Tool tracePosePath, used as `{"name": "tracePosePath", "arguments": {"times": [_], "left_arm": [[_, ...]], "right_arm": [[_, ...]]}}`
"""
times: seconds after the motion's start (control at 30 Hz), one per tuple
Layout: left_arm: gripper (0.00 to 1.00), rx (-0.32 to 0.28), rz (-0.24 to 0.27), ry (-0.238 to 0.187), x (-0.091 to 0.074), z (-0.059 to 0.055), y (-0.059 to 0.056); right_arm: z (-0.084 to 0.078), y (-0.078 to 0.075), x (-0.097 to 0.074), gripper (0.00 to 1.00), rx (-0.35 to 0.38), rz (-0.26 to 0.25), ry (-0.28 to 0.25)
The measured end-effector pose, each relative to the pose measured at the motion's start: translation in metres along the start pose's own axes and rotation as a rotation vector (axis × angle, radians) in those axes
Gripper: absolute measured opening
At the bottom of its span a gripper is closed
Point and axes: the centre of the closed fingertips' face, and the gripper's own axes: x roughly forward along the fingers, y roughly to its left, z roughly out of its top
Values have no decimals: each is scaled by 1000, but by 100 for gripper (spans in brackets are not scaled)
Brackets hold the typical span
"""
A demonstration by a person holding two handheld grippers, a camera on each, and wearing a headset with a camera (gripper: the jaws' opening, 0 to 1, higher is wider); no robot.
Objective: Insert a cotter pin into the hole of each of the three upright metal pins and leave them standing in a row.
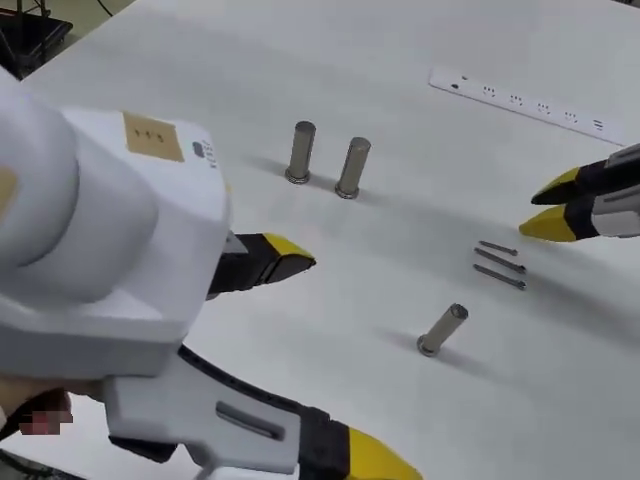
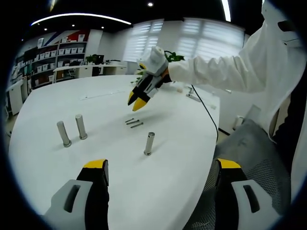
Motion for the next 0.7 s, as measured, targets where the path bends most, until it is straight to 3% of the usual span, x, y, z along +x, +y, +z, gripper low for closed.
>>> {"name": "tracePosePath", "arguments": {"times": [0.13, 0.3, 0.7], "left_arm": [[90, -2, 12, -2, -2, 1, 3], [91, 7, 35, -5, -2, 2, 7], [91, 8, 25, -12, -3, 7, 4]], "right_arm": [[-4, 3, 6, 18, -39, 17, 49], [-10, 6, 11, 9, -75, 46, 107], [-20, 7, 22, 6, -133, 68, 169]]}}
